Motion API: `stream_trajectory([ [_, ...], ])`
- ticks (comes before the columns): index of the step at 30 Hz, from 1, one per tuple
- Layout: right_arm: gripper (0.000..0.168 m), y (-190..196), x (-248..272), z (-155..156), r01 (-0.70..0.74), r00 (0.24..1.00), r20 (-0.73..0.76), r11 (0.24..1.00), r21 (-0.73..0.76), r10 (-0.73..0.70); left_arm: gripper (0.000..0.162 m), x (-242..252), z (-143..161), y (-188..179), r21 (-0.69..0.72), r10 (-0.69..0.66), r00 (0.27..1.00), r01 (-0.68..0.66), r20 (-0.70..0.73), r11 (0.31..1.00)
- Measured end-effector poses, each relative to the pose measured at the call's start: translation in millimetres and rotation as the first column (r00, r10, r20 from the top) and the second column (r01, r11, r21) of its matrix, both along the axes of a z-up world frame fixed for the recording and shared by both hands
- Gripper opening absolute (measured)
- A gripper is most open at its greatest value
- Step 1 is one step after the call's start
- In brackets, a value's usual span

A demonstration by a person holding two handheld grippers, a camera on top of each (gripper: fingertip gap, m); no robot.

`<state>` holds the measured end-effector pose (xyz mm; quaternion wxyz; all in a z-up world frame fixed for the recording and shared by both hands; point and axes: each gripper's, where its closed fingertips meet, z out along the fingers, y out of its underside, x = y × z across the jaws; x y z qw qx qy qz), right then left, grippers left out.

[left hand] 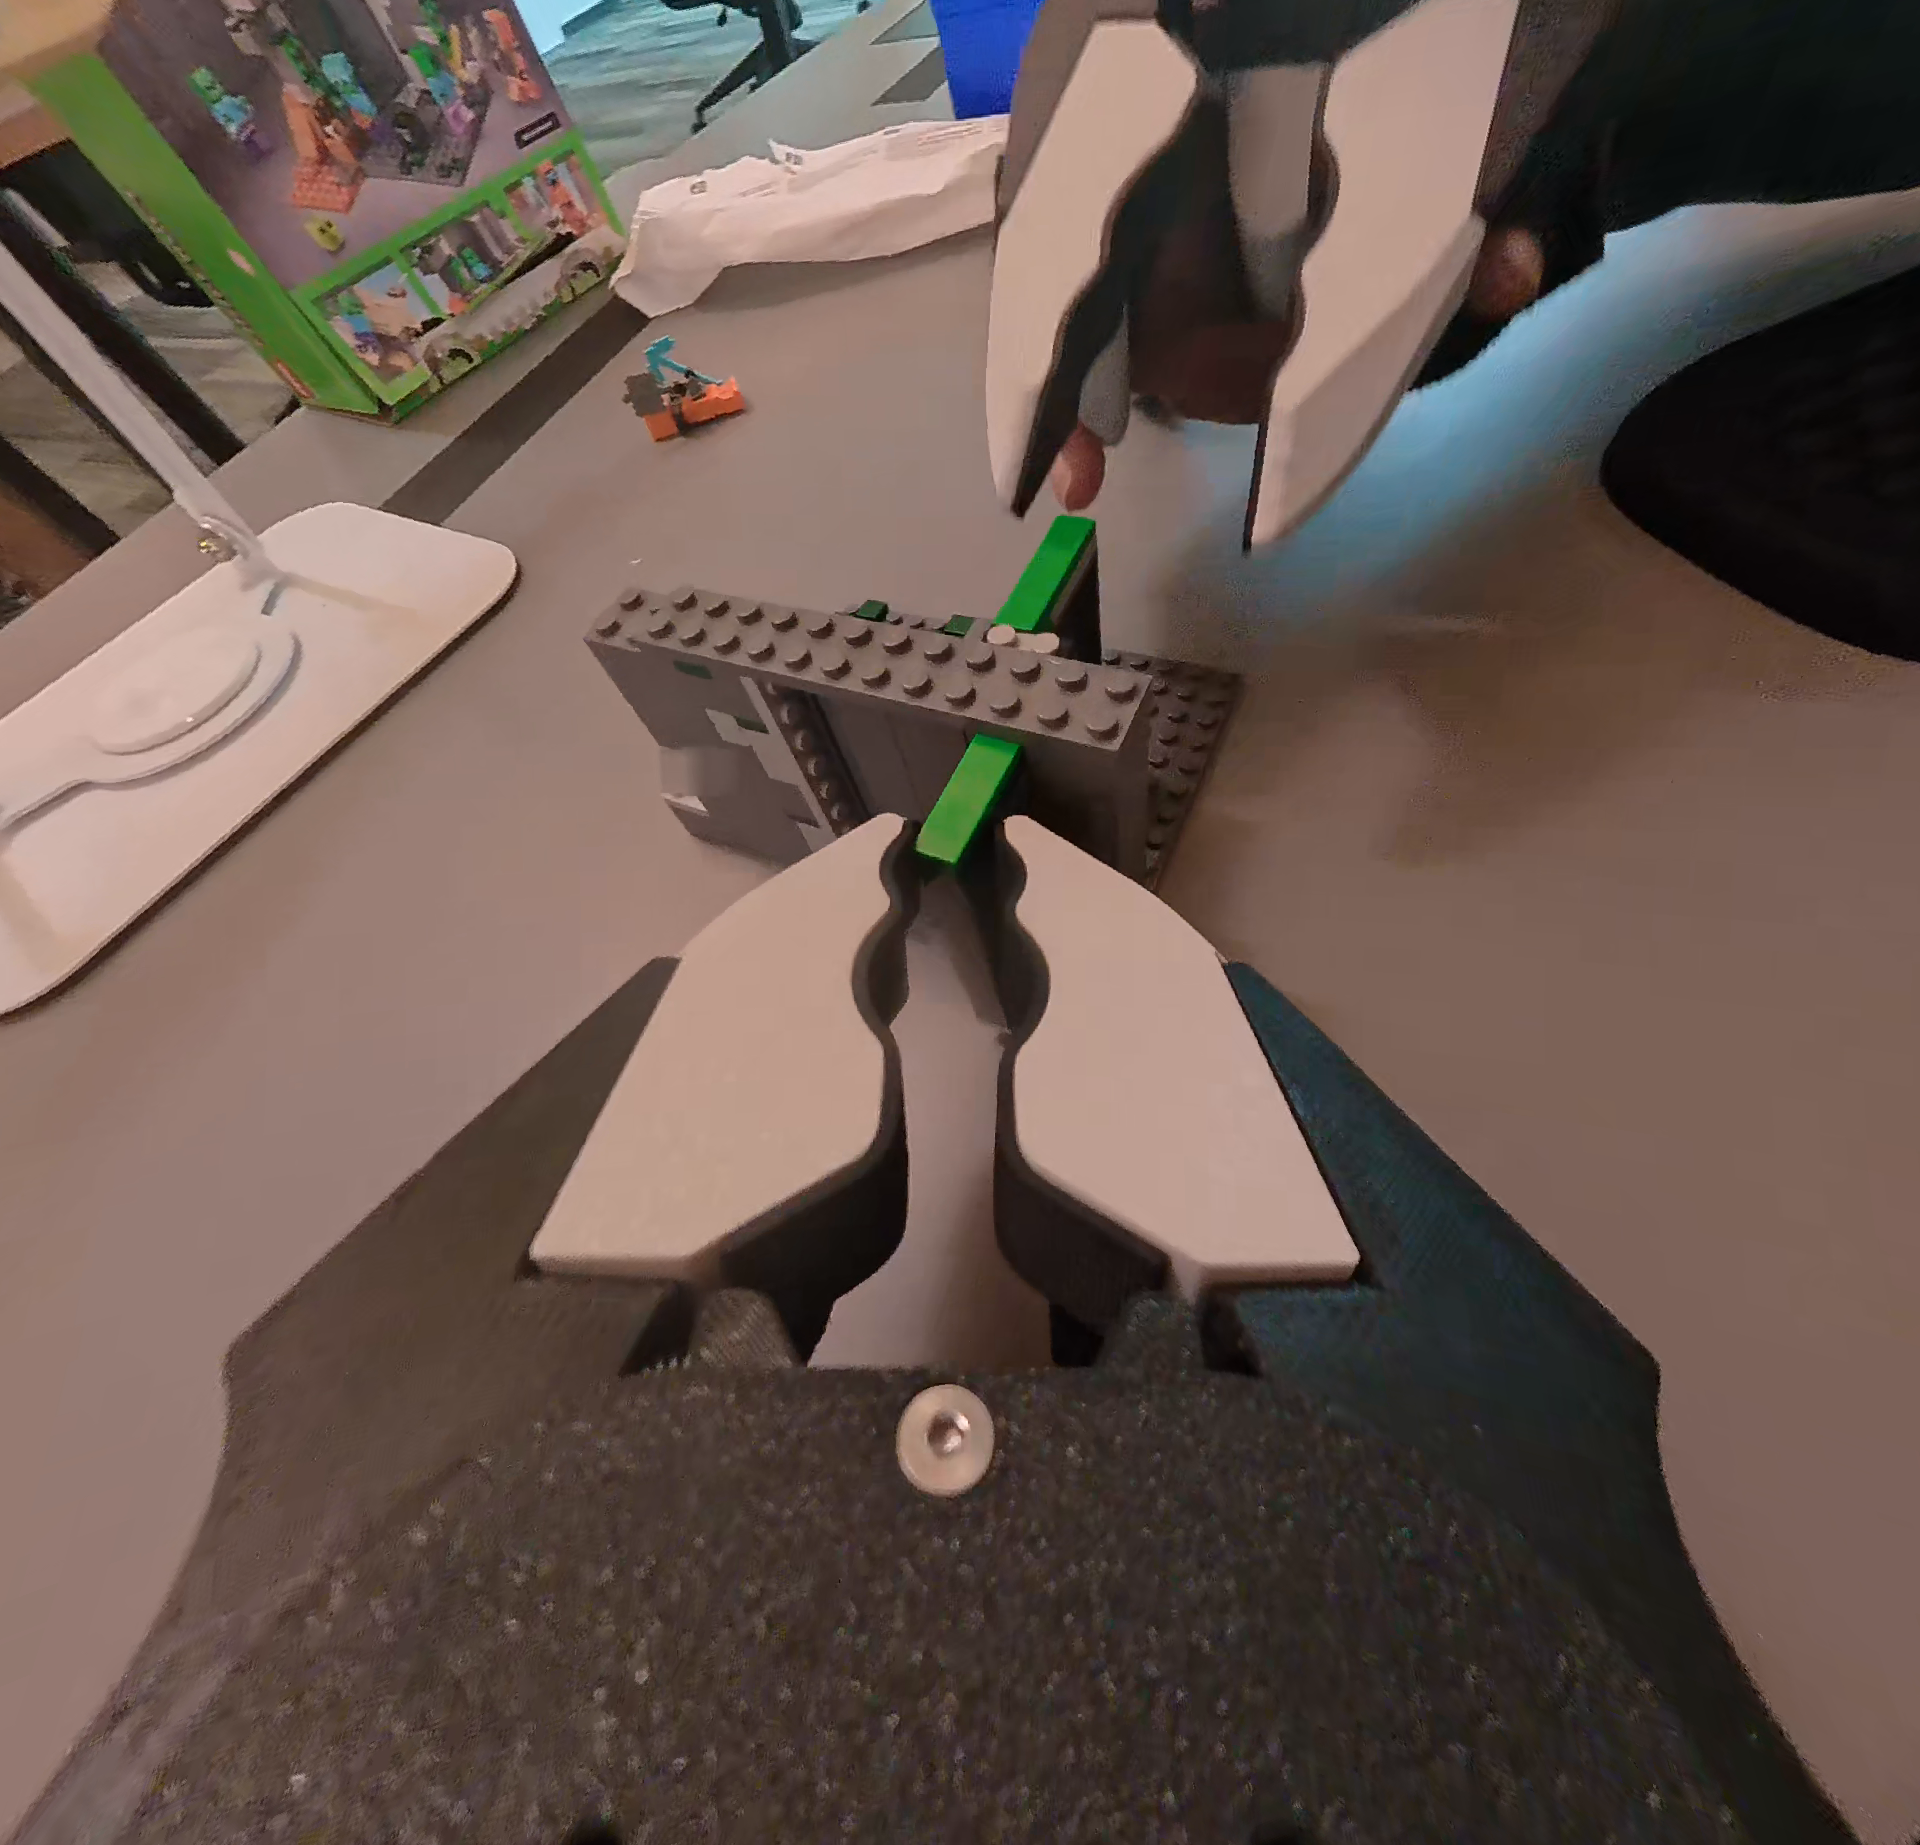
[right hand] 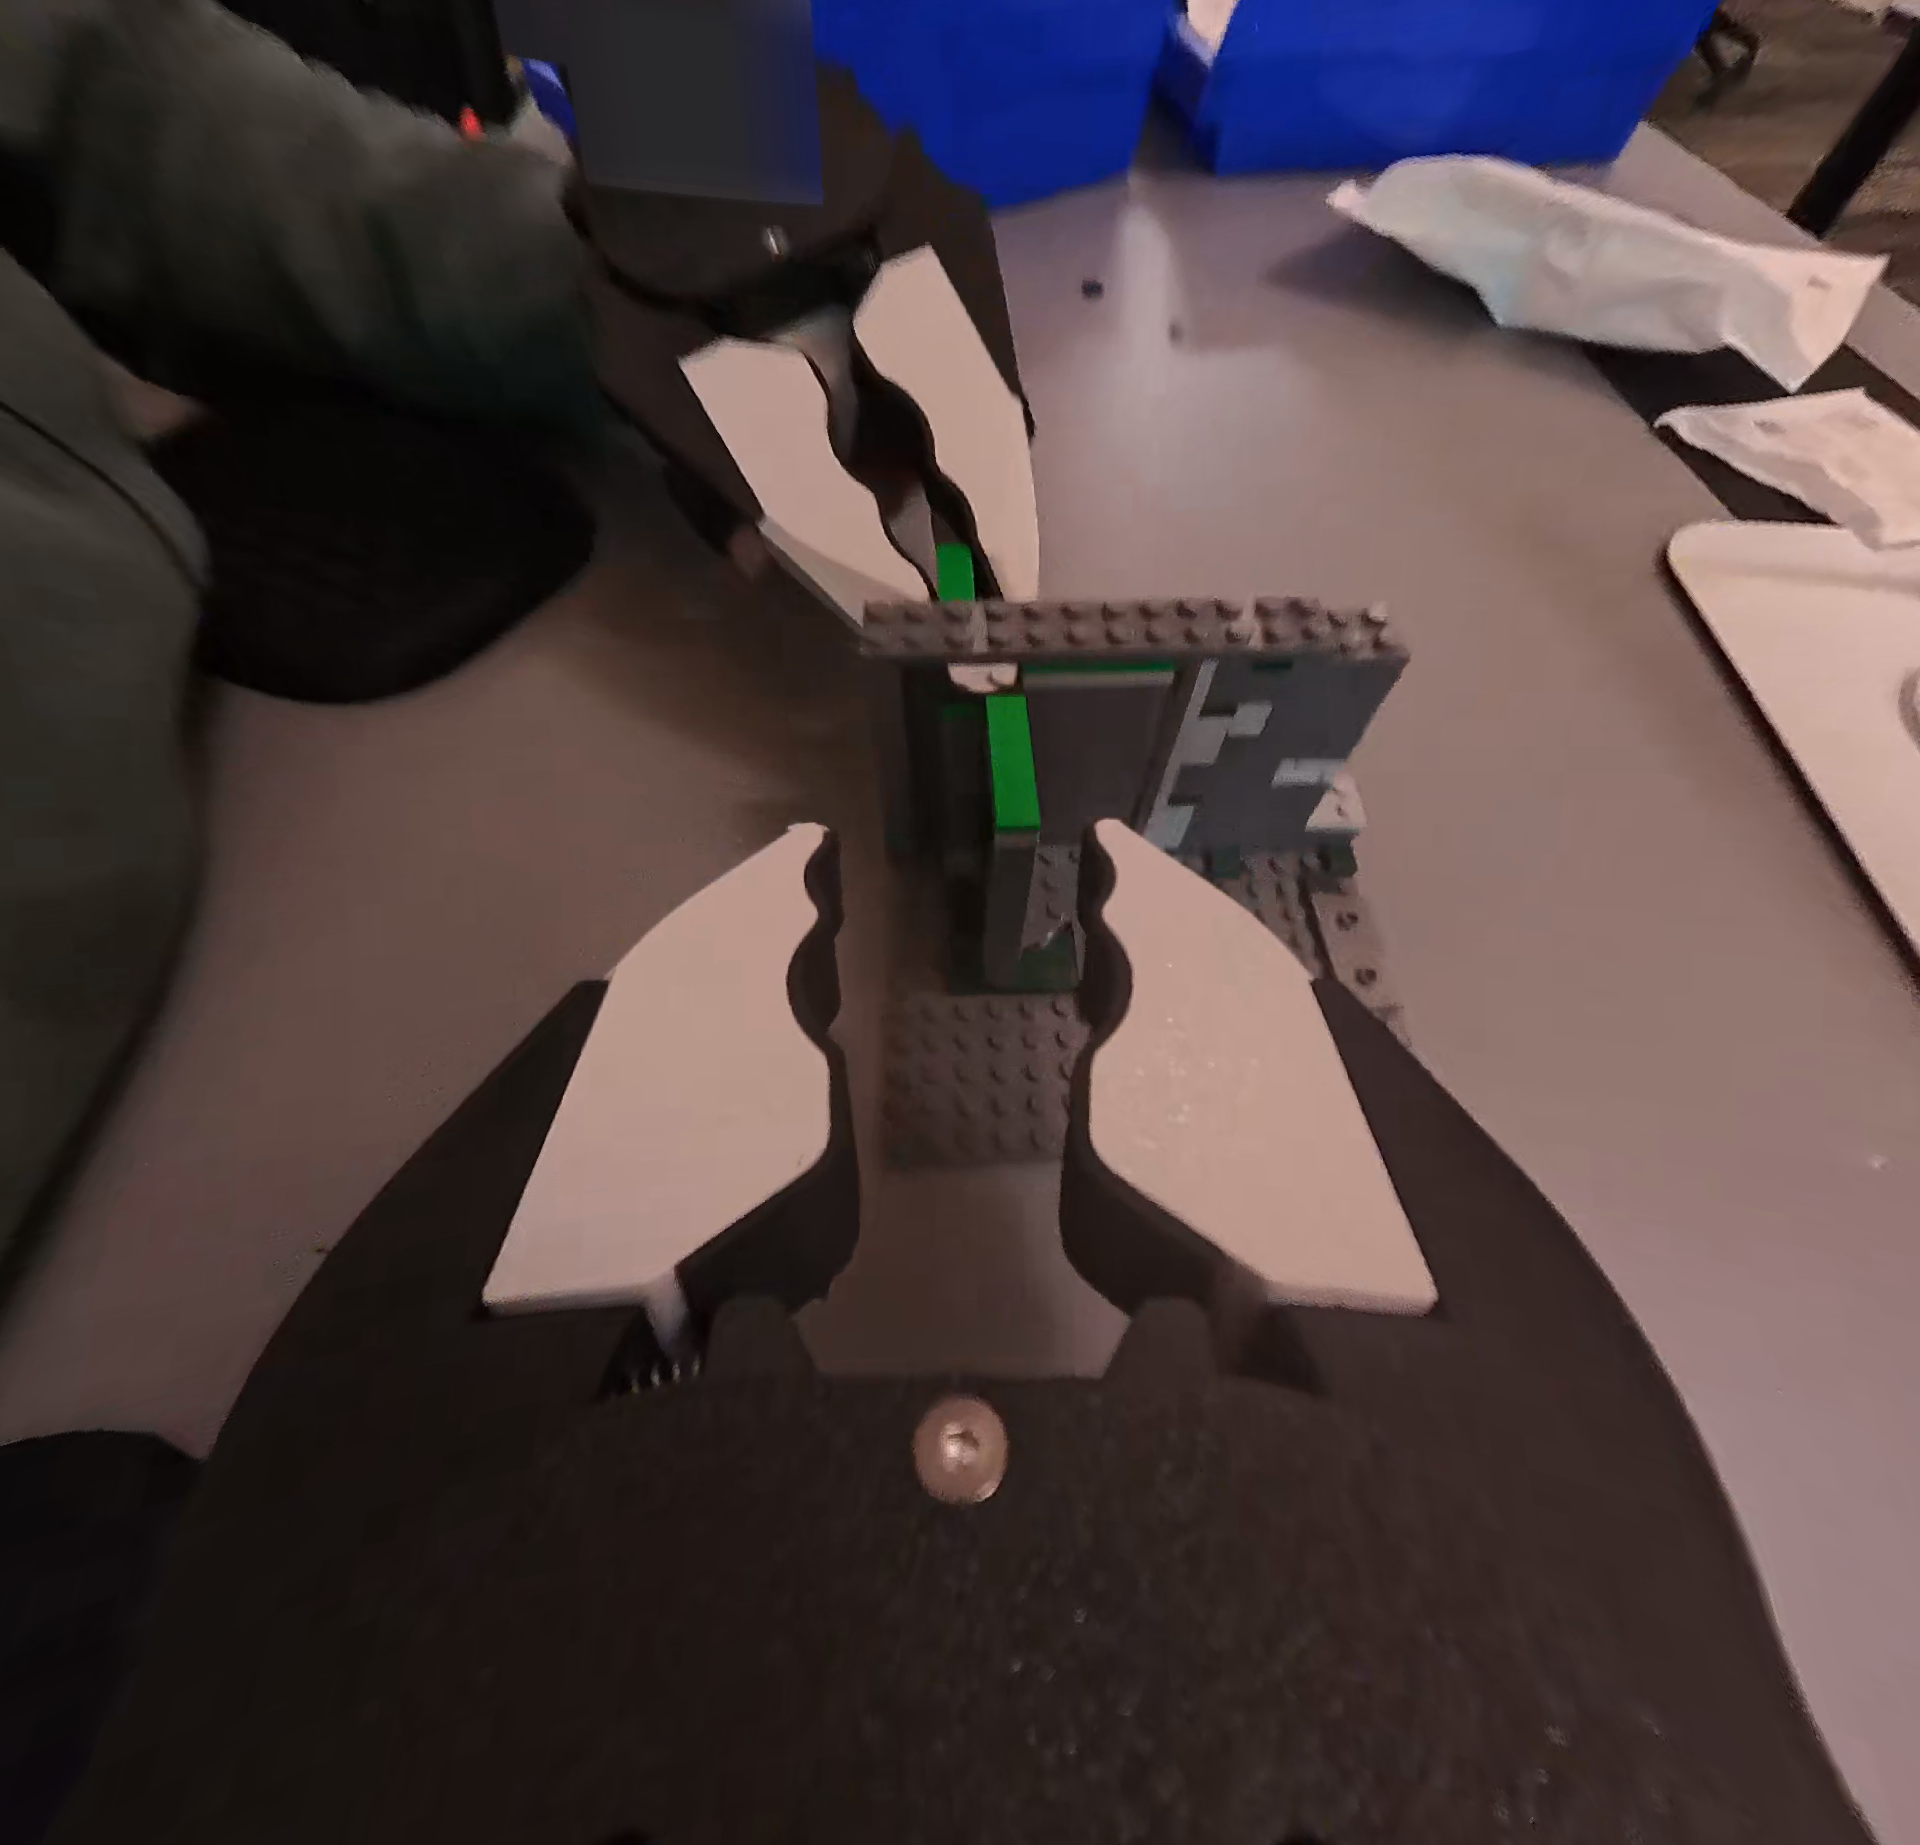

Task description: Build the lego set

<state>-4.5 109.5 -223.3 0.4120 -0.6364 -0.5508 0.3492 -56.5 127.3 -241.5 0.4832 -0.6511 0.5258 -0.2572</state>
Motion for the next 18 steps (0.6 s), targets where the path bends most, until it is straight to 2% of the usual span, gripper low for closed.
stream_trajectory([
  [4,0.042,7.0,-4.8,-15.1,0.018,0.997,0.068,1.000,0.025,-0.020,0.011,0.6,0.2,-6.8,0.005,0.009,1.000,-0.009,-0.010,1.000],
  [9,0.010,7.2,-12.3,-18.8,-0.016,0.994,0.107,0.997,0.079,0.007,0.013,-4.7,1.0,-10.0,0.021,0.018,1.000,-0.018,-0.009,1.000],
  [14,0.010,-0.3,-13.9,-18.9,-0.022,0.994,0.107,0.996,0.092,0.012,0.017,-19.0,10.6,-7.2,0.011,0.041,0.998,-0.042,0.047,0.999],
  [18,0.010,10.2,-10.6,-18.5,0.015,0.995,0.094,0.996,0.089,-0.024,0.021,-22.4,11.5,-9.8,-0.003,0.030,0.997,-0.030,0.064,1.000],
])
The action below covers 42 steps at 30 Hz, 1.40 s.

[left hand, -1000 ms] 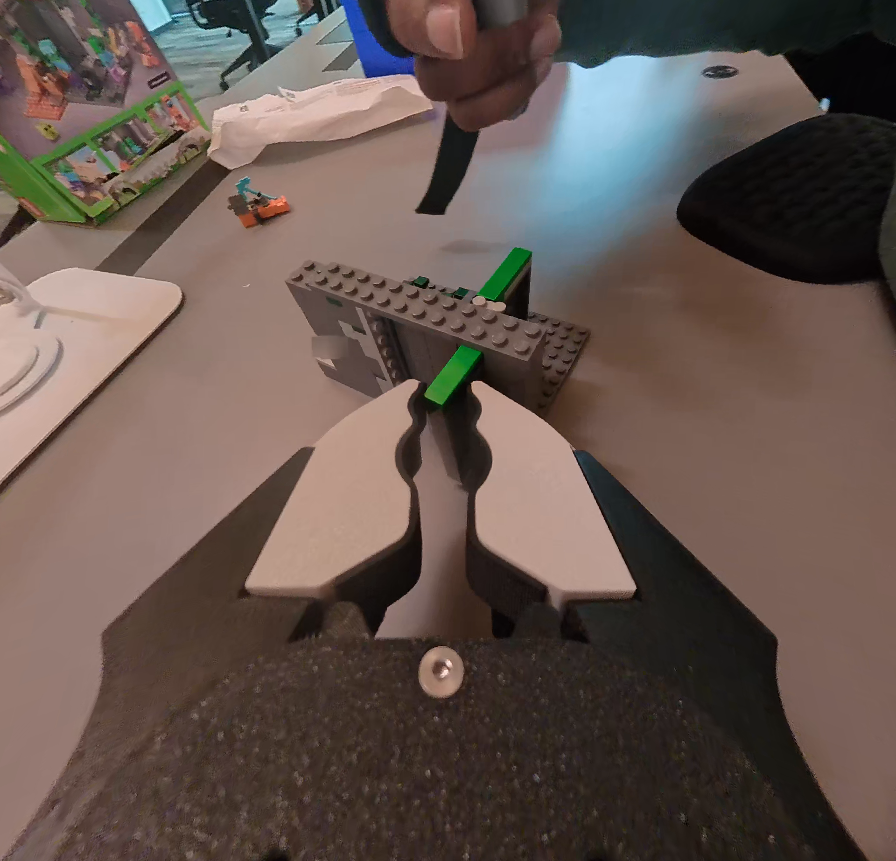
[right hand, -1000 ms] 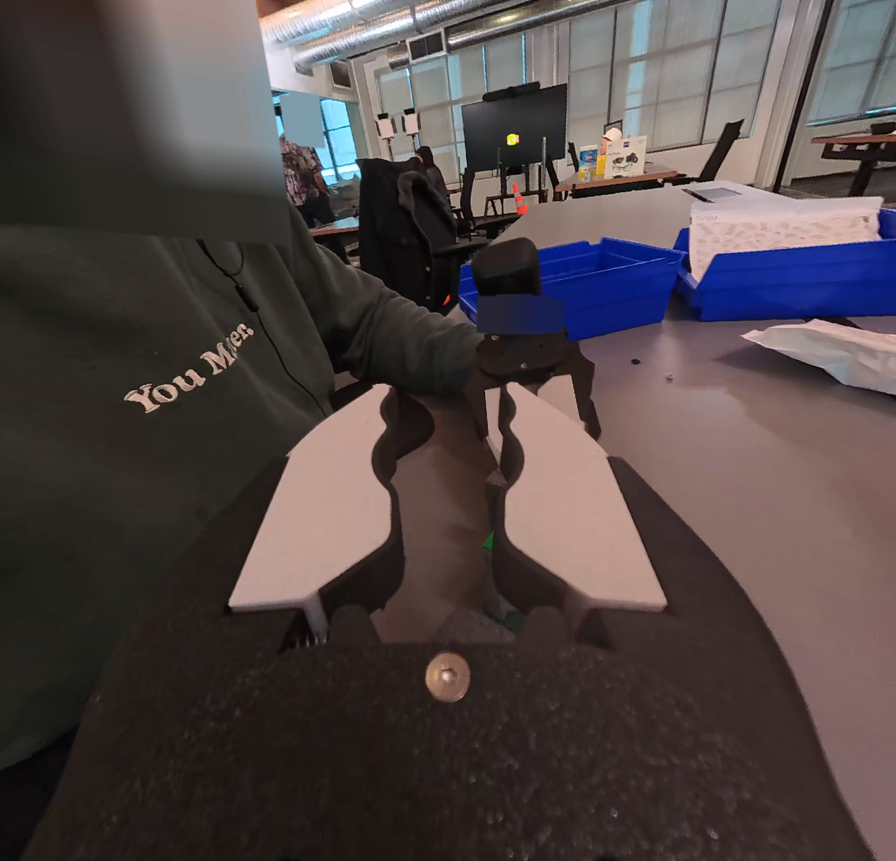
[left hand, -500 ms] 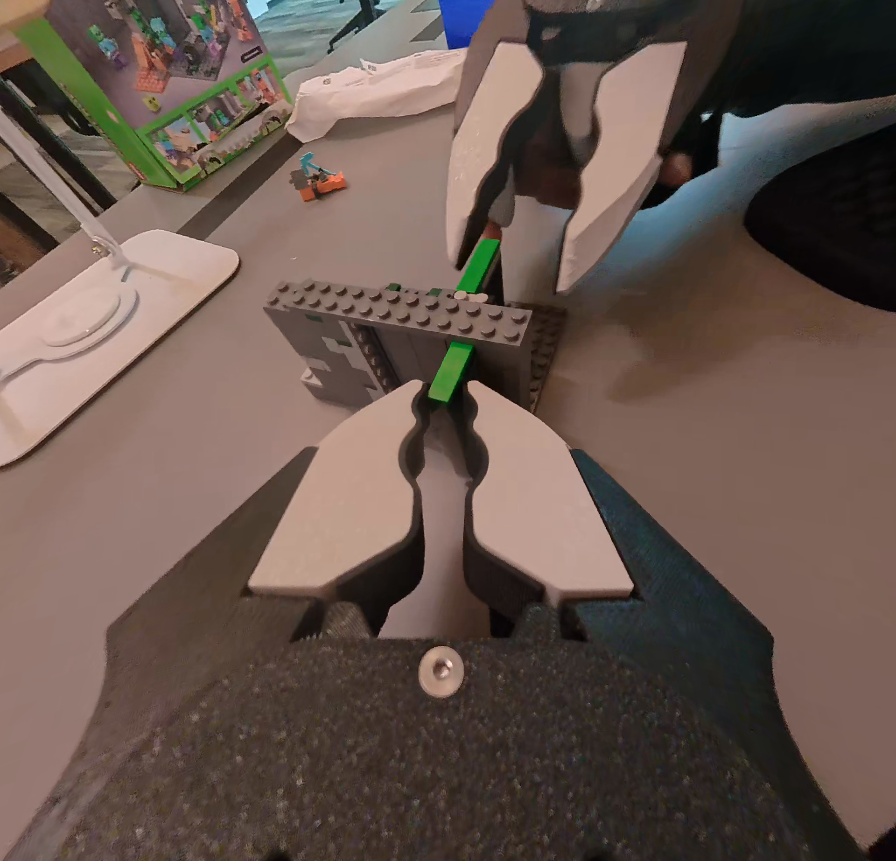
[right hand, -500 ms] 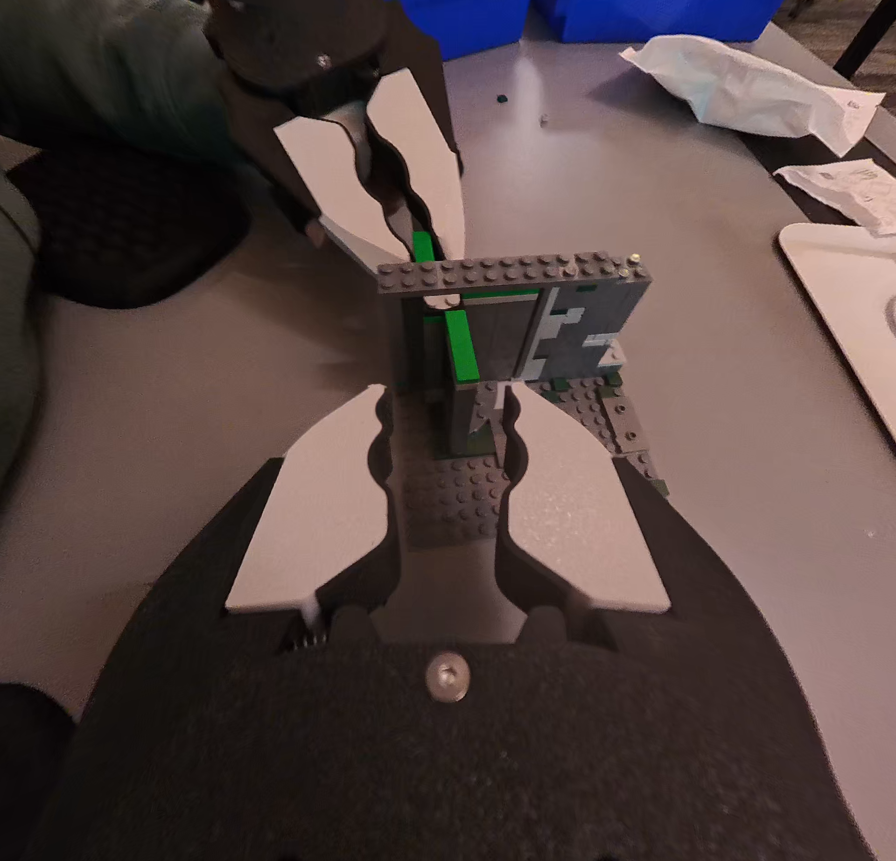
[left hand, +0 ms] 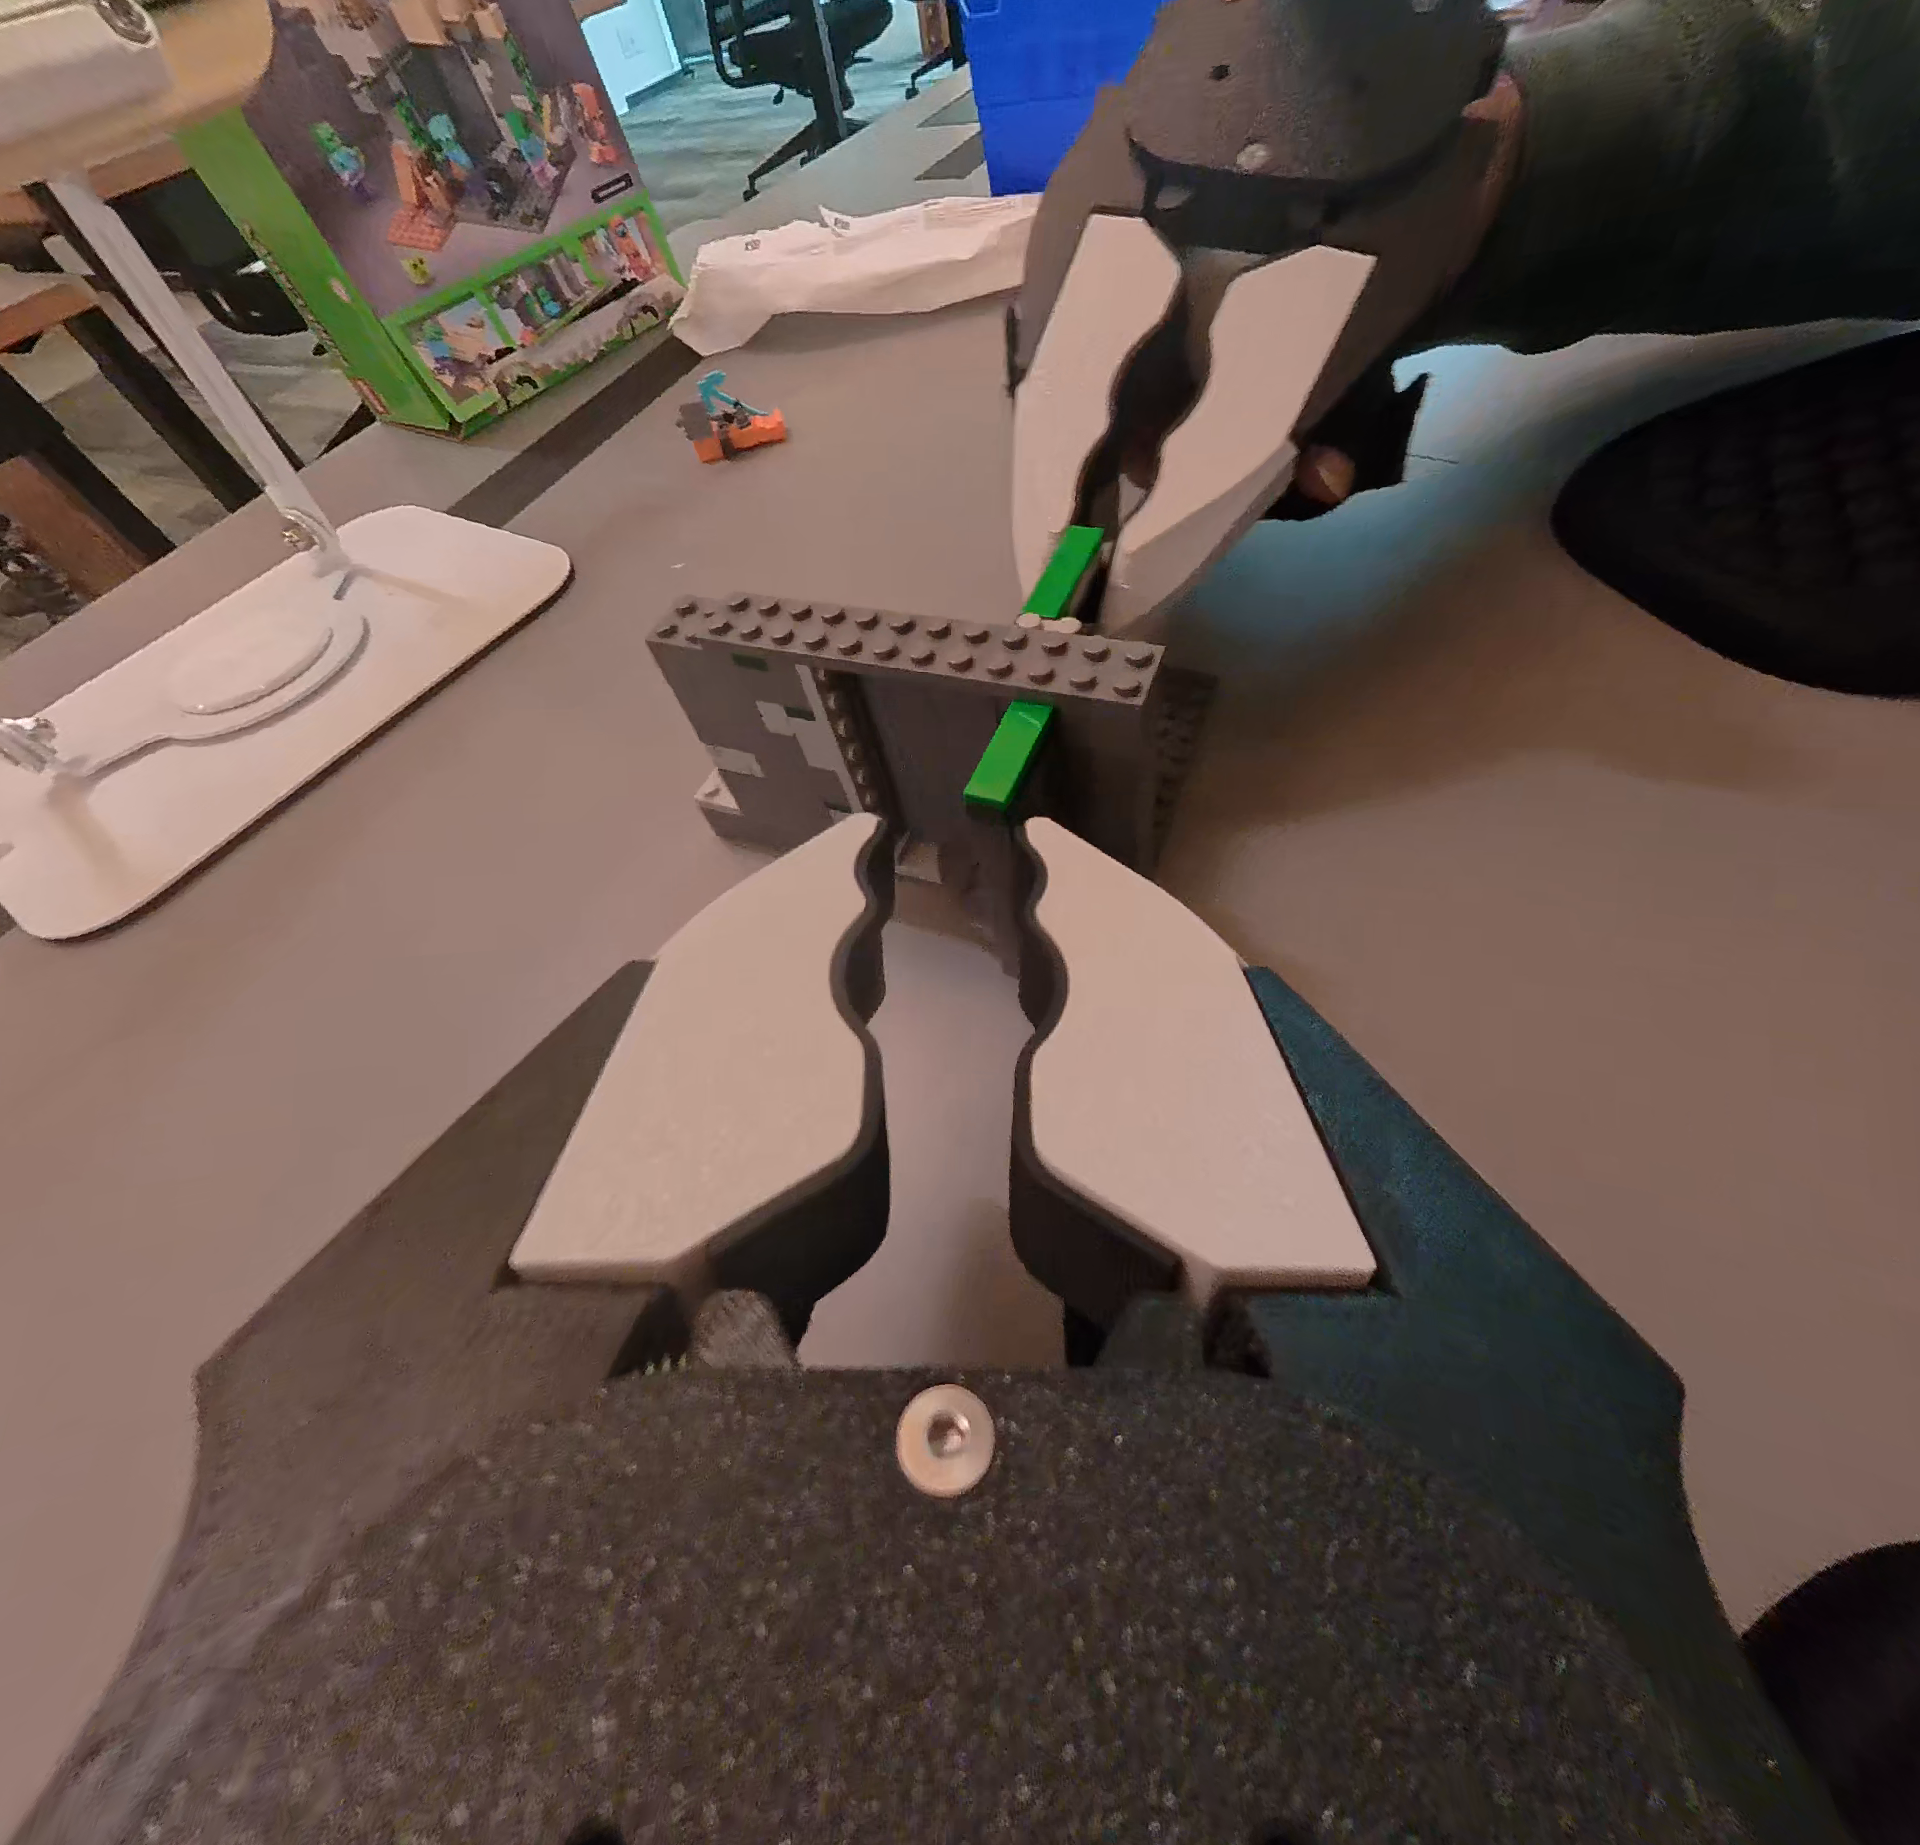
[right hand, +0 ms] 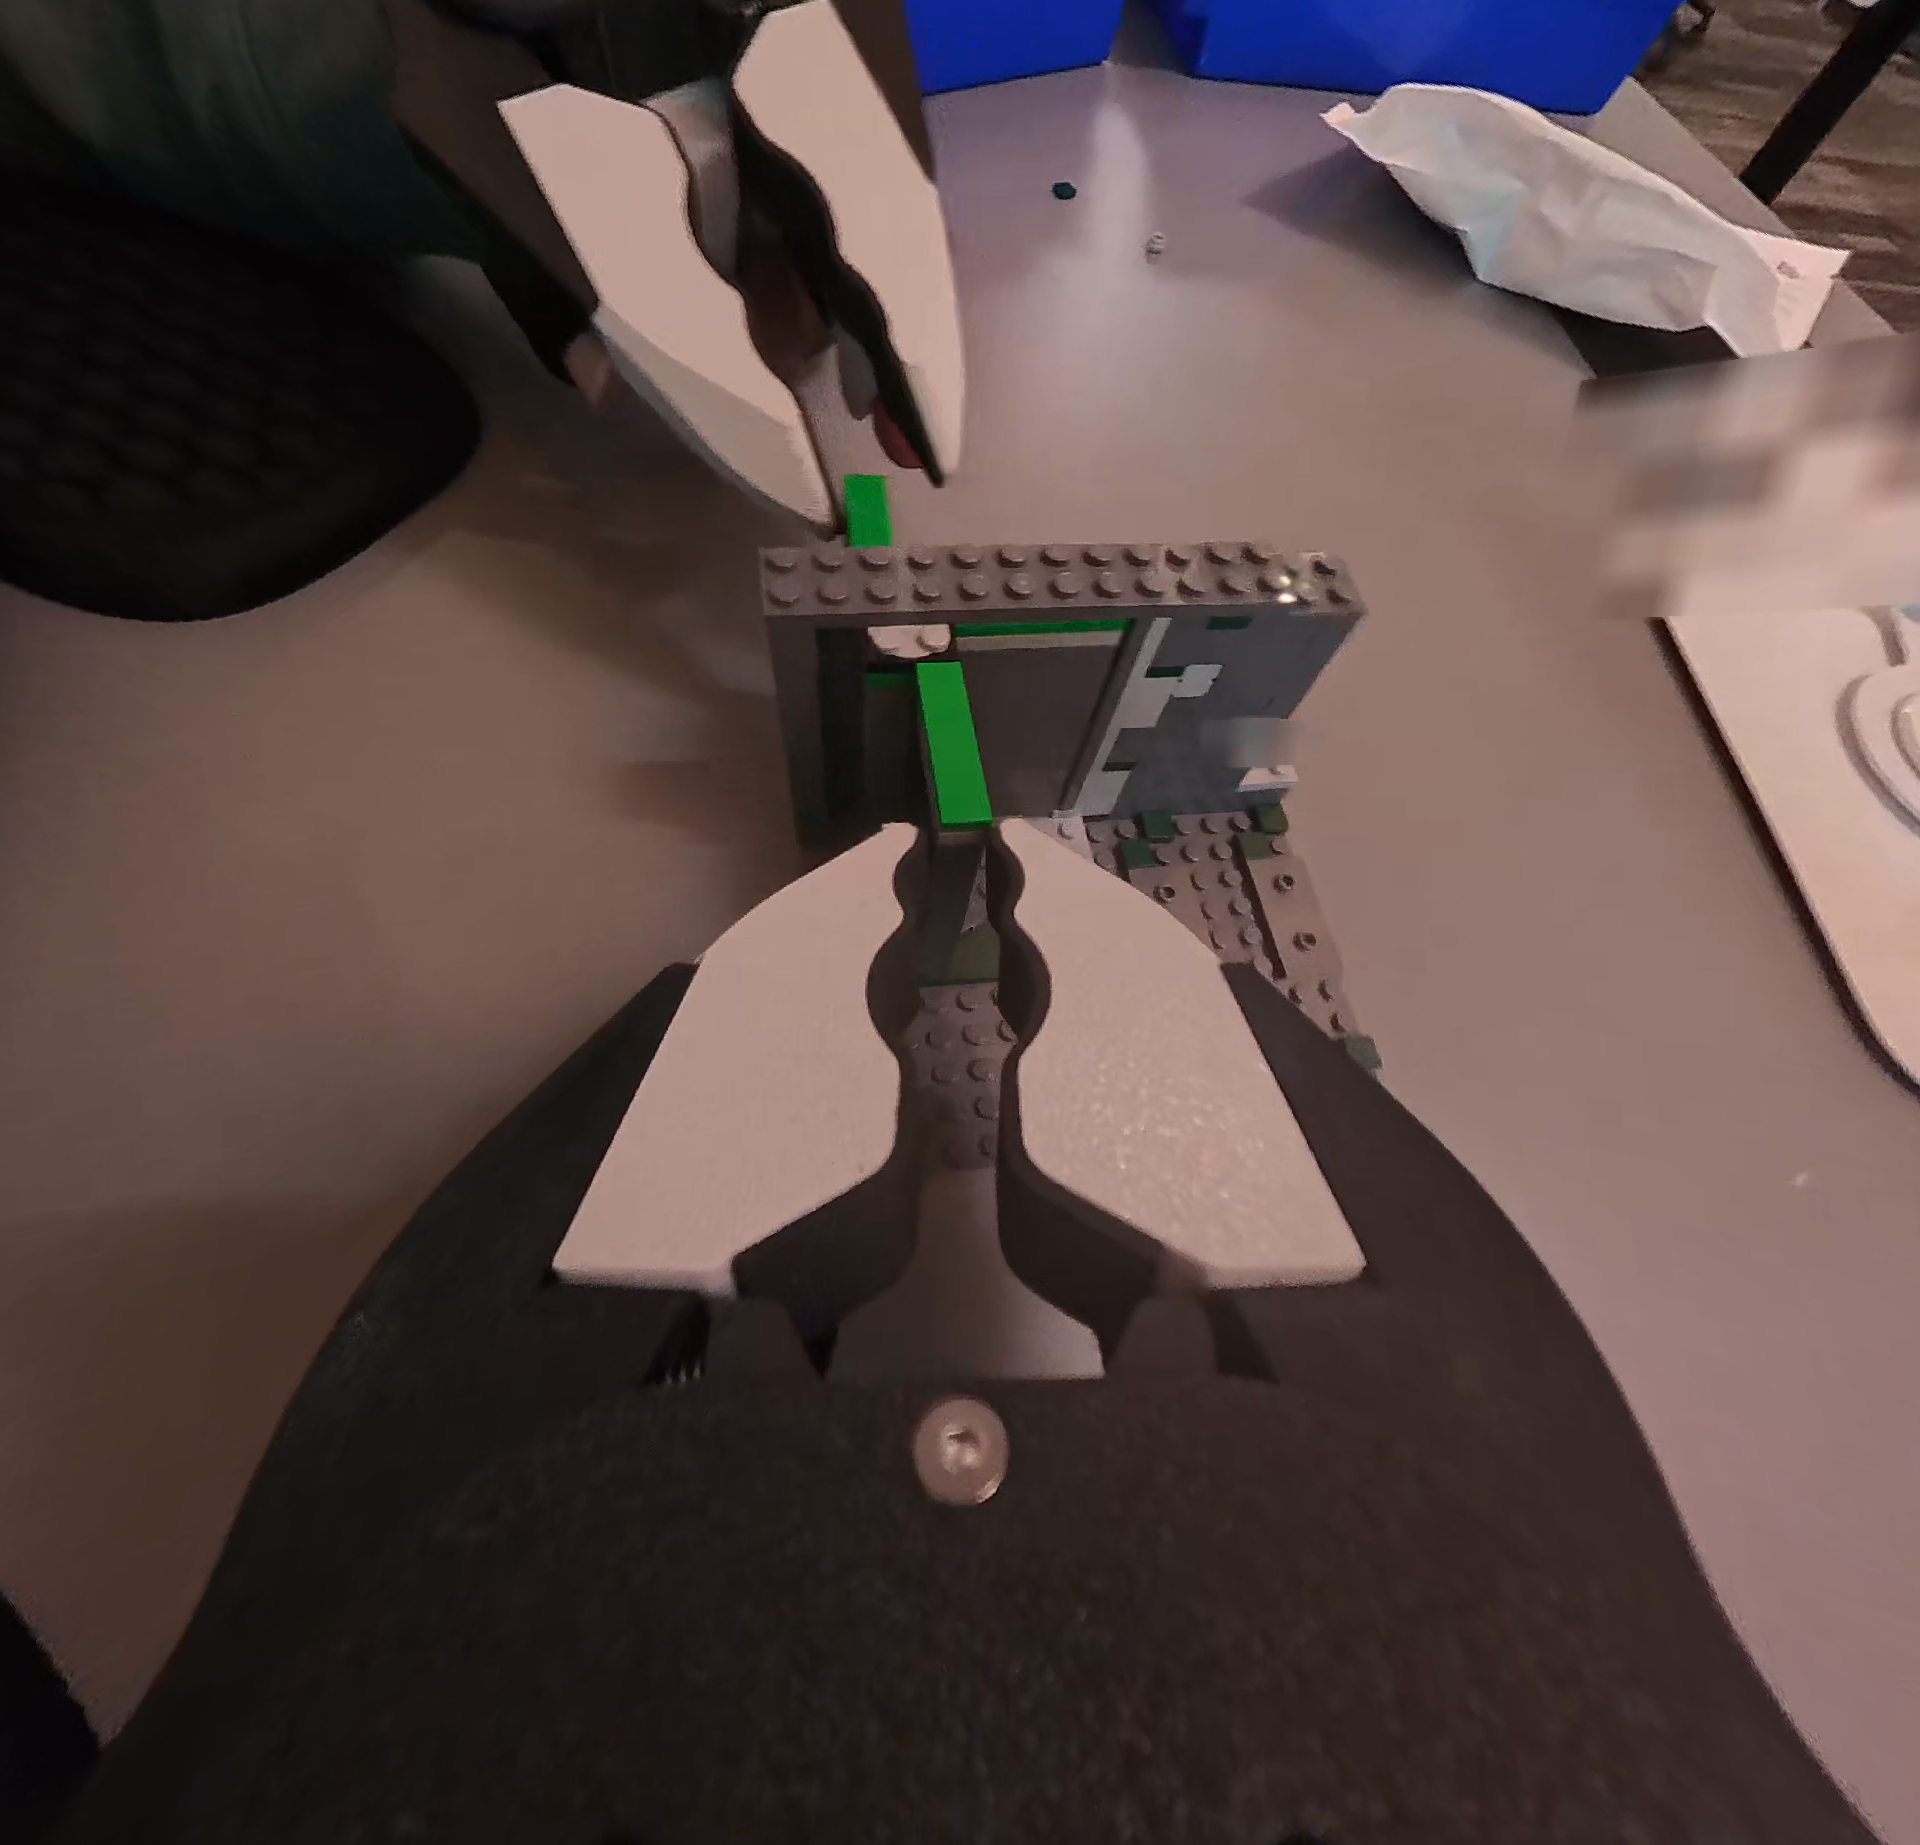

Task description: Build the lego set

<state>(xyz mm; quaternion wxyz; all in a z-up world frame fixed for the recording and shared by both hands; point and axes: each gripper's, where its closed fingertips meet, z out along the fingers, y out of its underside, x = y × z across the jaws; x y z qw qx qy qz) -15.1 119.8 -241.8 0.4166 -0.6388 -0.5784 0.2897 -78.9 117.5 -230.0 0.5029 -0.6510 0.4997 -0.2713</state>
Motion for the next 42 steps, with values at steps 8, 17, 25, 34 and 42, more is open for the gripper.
stream_trajectory([
  [8,0.009,7.5,4.6,1.4,0.011,1.000,-0.020,1.000,-0.025,-0.011,0.018,-1.6,4.0,-2.6,0.017,-0.011,1.000,0.011,0.008,1.000],
  [17,0.011,-20.6,2.9,4.1,-0.027,1.000,0.003,1.000,0.011,0.027,0.015,-13.5,7.3,11.6,0.015,0.060,0.998,-0.061,0.034,0.998],
  [25,0.012,-29.0,-1.5,8.3,-0.006,1.000,-0.001,0.999,0.032,0.006,0.014,-13.0,5.3,10.5,0.014,0.059,0.997,-0.059,0.040,0.998],
  [34,0.009,-6.1,12.6,6.9,0.059,0.998,0.018,0.997,0.058,-0.060,0.014,-15.4,4.3,10.9,0.012,0.066,0.997,-0.067,0.045,0.998],
  [42,0.021,-15.5,10.8,14.8,-0.027,1.000,0.010,1.000,-0.004,0.027,0.014,-19.0,3.4,12.9,0.006,0.079,0.996,-0.080,0.052,0.997],
])
